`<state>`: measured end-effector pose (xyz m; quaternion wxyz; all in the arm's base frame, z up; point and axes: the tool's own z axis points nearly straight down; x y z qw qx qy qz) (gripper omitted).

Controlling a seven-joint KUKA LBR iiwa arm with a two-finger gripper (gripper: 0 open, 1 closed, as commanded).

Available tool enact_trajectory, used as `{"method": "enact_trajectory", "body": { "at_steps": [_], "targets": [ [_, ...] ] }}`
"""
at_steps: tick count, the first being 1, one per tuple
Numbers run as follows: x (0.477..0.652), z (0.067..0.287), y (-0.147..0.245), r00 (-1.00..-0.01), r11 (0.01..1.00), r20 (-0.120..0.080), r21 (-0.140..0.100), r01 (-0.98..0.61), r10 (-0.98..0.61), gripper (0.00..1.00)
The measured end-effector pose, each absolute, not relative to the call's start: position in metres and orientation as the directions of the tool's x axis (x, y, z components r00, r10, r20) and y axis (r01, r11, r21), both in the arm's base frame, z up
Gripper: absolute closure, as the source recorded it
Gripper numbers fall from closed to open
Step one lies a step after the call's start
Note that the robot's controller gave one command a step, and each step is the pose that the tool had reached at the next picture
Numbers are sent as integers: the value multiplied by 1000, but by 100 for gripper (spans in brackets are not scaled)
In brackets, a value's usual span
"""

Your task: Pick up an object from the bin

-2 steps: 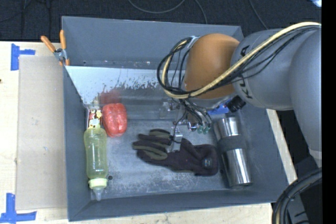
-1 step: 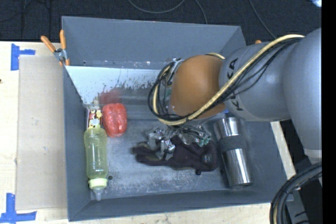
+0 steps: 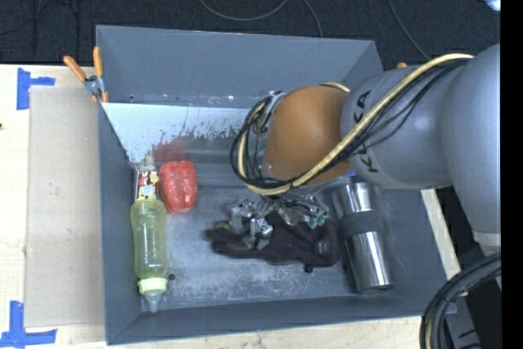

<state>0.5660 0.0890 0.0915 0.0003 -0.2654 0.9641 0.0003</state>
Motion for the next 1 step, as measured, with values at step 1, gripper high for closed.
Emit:
{"method": "enact_trajectory", "body": {
  "at_steps": [1],
  "targets": [
    [572,87,73,-859,859,-4,2,-512,-512,100]
  ]
}}
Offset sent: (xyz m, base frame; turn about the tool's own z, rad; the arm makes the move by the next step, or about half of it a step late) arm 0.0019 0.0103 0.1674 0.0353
